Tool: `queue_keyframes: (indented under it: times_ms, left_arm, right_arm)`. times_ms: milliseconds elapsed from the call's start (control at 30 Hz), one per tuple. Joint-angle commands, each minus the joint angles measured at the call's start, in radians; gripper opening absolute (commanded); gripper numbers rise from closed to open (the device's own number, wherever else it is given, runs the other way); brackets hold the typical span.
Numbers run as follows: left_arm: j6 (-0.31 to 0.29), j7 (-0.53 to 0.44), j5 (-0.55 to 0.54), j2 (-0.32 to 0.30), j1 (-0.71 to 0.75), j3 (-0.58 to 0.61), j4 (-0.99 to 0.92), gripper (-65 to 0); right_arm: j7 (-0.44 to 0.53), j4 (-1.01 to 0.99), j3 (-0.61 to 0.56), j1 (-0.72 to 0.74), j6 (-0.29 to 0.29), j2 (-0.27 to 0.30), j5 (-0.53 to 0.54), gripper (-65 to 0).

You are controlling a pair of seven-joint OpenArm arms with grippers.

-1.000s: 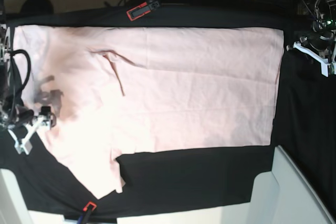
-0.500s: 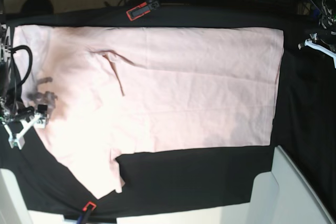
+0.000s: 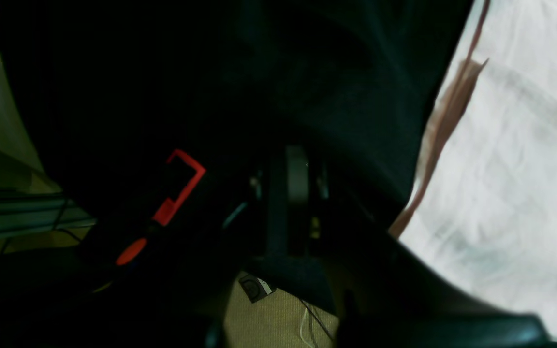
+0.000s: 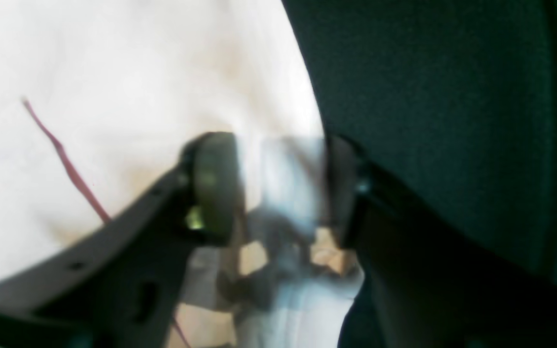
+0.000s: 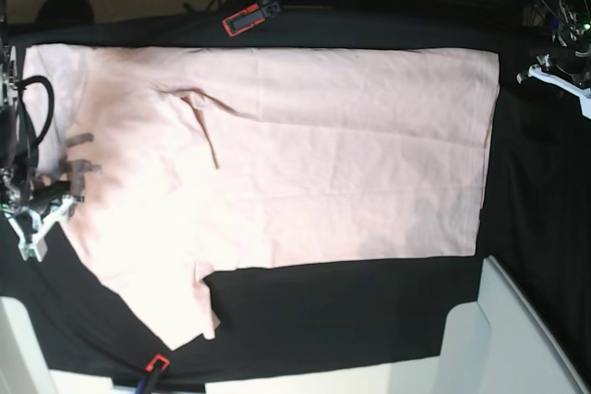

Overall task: Fold the T-shirt properly
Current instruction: 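Move the left gripper down to the shirt's opposite side edge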

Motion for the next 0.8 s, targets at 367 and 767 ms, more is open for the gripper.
queue_keyframes:
  times_ms: [367, 767]
  left_arm:
    - [0.003, -0.017, -0.001, 0.017, -0.011, -0.138, 0.02, -33.1]
    - [0.006, 0.246, 0.002, -0.04, -0.222, -0.153, -0.072, -27.9]
  right_arm:
    - [0.018, 0.01, 0.002, 0.012, -0.003, -0.015, 0.01, -64.1]
    - [0.036, 0.01, -0.005, 0.01, -0.003, -0.014, 0.01, -64.9]
